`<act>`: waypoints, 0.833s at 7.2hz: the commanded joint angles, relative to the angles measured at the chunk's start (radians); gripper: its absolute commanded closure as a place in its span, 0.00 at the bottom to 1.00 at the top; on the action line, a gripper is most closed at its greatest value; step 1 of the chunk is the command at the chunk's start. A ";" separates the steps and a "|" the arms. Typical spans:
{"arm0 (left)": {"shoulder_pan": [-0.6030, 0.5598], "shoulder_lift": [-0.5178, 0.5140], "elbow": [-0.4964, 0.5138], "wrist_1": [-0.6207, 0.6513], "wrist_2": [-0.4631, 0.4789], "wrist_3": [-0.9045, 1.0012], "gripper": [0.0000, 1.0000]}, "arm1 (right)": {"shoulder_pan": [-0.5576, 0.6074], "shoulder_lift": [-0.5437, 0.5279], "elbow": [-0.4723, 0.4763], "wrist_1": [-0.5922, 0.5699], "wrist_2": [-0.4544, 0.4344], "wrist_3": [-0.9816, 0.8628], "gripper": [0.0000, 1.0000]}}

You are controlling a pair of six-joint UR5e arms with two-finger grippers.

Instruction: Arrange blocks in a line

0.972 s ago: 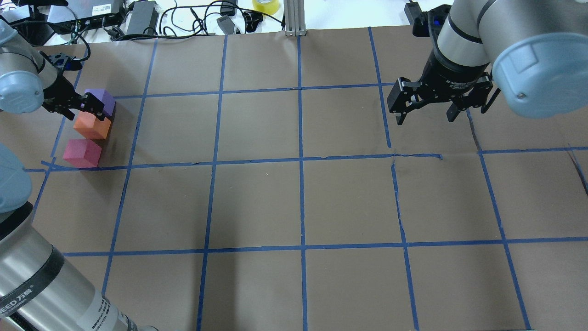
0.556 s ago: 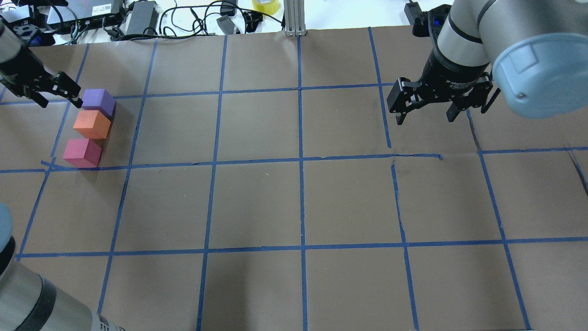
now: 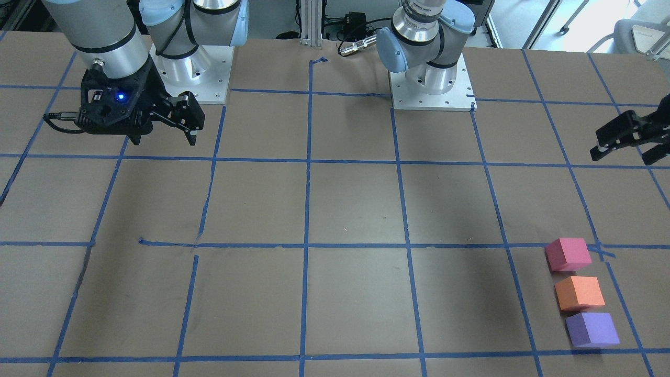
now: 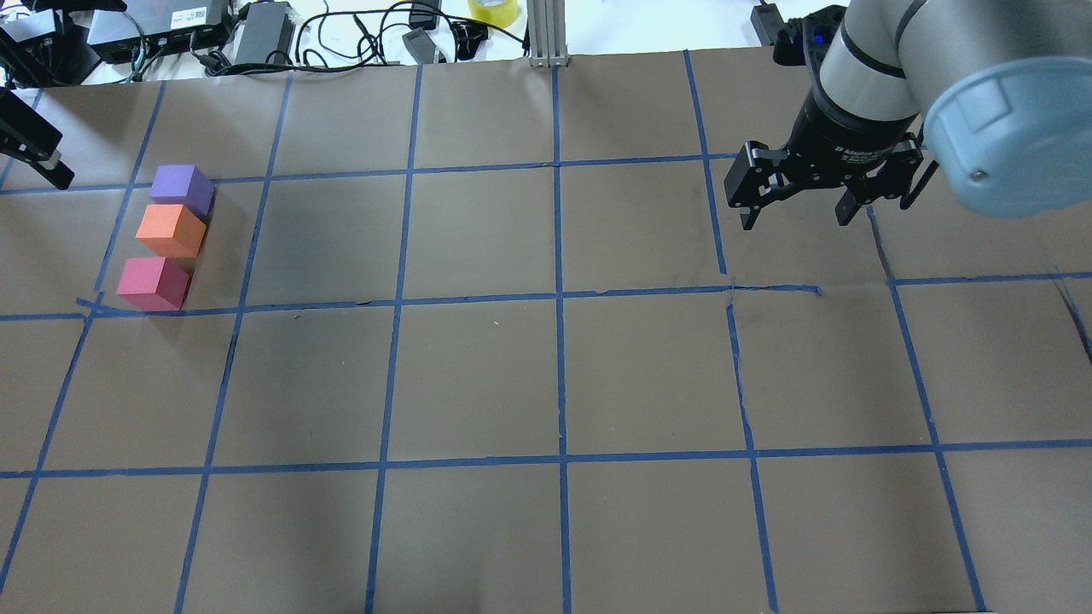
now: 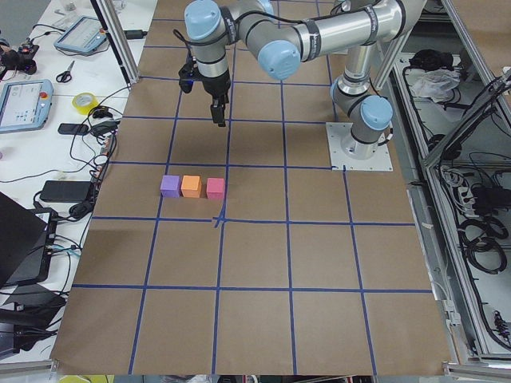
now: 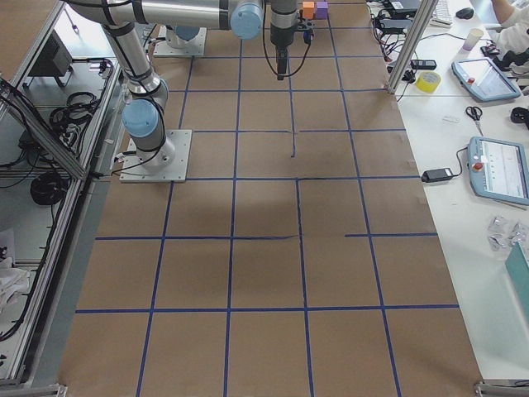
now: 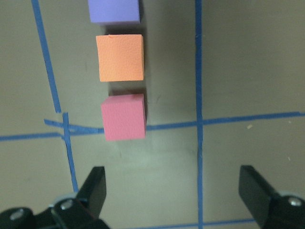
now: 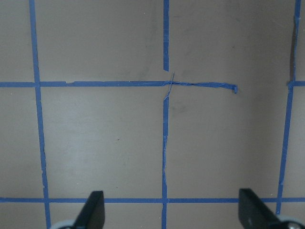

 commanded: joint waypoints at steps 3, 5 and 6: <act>-0.389 0.069 -0.017 -0.051 0.010 -0.398 0.00 | -0.004 -0.012 -0.021 0.011 -0.061 -0.001 0.00; -0.494 0.081 -0.017 -0.043 -0.008 -0.513 0.00 | 0.000 -0.056 -0.016 0.022 -0.053 0.001 0.00; -0.508 0.110 -0.007 -0.042 -0.032 -0.529 0.00 | 0.000 -0.067 -0.018 0.022 -0.051 0.001 0.00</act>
